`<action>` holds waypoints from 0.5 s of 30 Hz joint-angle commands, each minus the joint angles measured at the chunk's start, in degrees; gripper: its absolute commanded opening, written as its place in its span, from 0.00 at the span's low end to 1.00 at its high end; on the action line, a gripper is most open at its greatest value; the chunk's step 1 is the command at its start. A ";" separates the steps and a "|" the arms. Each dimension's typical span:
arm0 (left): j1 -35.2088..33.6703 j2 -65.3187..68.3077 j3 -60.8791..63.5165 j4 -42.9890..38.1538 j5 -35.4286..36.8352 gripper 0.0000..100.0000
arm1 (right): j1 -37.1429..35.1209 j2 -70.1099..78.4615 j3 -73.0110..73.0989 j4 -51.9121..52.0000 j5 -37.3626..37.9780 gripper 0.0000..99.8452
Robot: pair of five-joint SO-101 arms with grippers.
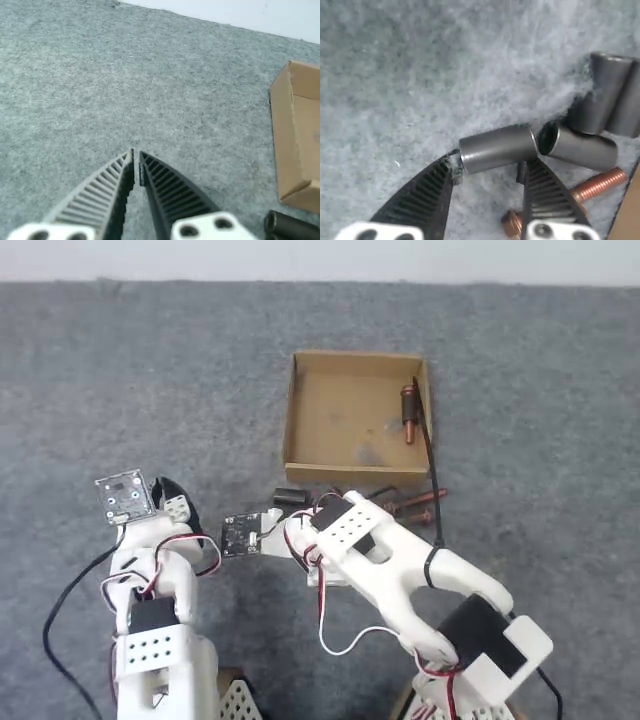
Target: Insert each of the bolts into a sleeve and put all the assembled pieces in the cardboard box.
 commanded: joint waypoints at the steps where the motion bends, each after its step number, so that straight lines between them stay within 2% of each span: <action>1: 0.44 -1.14 -0.66 -0.18 -0.44 0.02 | -0.84 -2.15 -3.96 4.35 -9.49 0.16; 5: 0.44 -1.14 -0.66 -0.18 -0.44 0.02 | -0.84 -1.63 -10.90 12.62 -21.80 0.16; 9: 0.44 -1.14 -0.66 -0.62 -0.44 0.02 | -1.10 -1.63 -12.57 12.88 -32.97 0.16; 15: 0.44 -0.88 -0.66 -0.88 -0.44 0.02 | -0.92 -1.63 -12.31 8.92 -38.68 0.16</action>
